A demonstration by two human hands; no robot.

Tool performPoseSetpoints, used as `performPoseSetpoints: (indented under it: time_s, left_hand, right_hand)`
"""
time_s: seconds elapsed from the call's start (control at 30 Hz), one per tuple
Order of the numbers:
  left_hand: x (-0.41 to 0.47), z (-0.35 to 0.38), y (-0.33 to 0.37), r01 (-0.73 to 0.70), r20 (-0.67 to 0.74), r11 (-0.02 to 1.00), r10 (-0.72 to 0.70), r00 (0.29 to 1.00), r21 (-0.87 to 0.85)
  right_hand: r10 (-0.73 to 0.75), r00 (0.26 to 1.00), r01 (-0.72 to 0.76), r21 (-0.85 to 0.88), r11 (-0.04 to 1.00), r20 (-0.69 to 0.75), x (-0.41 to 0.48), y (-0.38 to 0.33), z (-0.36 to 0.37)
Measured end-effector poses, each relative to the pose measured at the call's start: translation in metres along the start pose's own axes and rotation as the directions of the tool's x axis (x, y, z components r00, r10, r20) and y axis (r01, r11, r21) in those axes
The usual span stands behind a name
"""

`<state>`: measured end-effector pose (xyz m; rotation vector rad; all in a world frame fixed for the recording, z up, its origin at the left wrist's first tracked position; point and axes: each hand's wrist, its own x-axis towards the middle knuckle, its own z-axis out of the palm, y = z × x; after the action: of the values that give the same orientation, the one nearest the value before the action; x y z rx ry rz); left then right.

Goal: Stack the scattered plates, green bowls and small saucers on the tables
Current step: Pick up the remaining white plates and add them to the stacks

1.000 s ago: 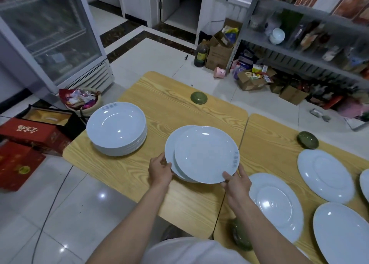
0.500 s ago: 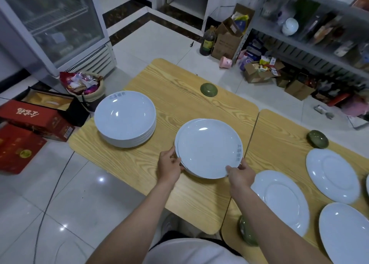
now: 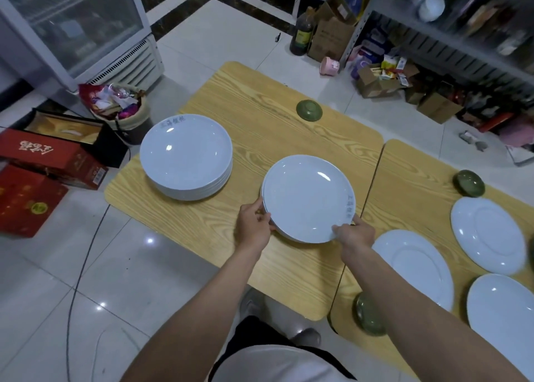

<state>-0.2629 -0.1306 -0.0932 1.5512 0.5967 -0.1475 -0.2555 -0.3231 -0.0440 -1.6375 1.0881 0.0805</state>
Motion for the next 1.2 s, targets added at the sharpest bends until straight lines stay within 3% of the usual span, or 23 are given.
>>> performPoseSetpoints:
  time_s: [0.3,0.4,0.47,0.53,0.6,0.67,0.7,0.73,0.77,0.97,1.13,1.2]
  left_hand:
    - [-0.005,-0.001,0.011,-0.037,0.012,0.992,0.036,0.999,0.121]
    - [-0.014,0.000,0.020,-0.089,-0.038,0.954,0.105,0.994,0.287]
    - [-0.026,0.006,0.028,-0.185,-0.018,0.893,0.210,0.977,0.411]
    - [-0.040,0.017,0.038,-0.318,0.106,0.789,0.310,0.945,0.525]
    - [-0.055,0.033,0.050,-0.465,0.280,0.619,0.377,0.883,0.633]
    - [-0.073,0.053,0.063,-0.581,0.455,0.423,0.366,0.811,0.695]
    - [-0.084,0.065,0.069,-0.623,0.520,0.333,0.351,0.778,0.708]
    - [-0.096,0.077,0.074,-0.658,0.571,0.250,0.342,0.746,0.710]
    - [-0.109,0.090,0.078,-0.690,0.614,0.175,0.344,0.711,0.702]
    - [-0.203,0.168,0.098,-0.825,0.767,-0.055,0.408,0.496,0.563]
    - [-0.289,0.233,0.093,-0.890,0.827,-0.102,0.428,0.364,0.444]
    - [-0.320,0.258,0.089,-0.911,0.845,-0.153,0.456,0.279,0.384]
  right_hand:
    - [0.030,0.992,-0.031,0.007,0.999,0.120,-0.004,-0.002,-0.005]
    - [0.034,0.976,-0.035,0.000,0.999,0.215,-0.004,0.000,-0.019]
    - [-0.018,0.960,0.036,-0.059,0.998,0.280,-0.007,0.001,-0.033]
    - [-0.119,0.926,0.203,-0.205,0.957,0.359,-0.012,-0.002,-0.053]
    - [-0.254,0.852,0.464,-0.433,0.773,0.458,-0.016,-0.003,-0.079]
    - [-0.380,0.749,0.662,-0.627,0.410,0.543,-0.020,-0.002,-0.112]
    - [-0.447,0.701,0.691,-0.683,0.235,0.556,-0.022,0.000,-0.130]
    - [-0.501,0.671,0.682,-0.721,0.126,0.547,-0.024,0.002,-0.149]
    - [-0.536,0.664,0.657,-0.749,0.087,0.521,-0.026,0.003,-0.170]
    - [-0.600,0.743,0.461,-0.876,0.140,0.295,-0.040,0.016,-0.299]
    - [-0.652,0.744,0.366,-0.905,0.215,0.146,-0.066,0.042,-0.405]
    - [-0.649,0.756,0.322,-0.912,0.253,0.087,-0.075,0.055,-0.445]
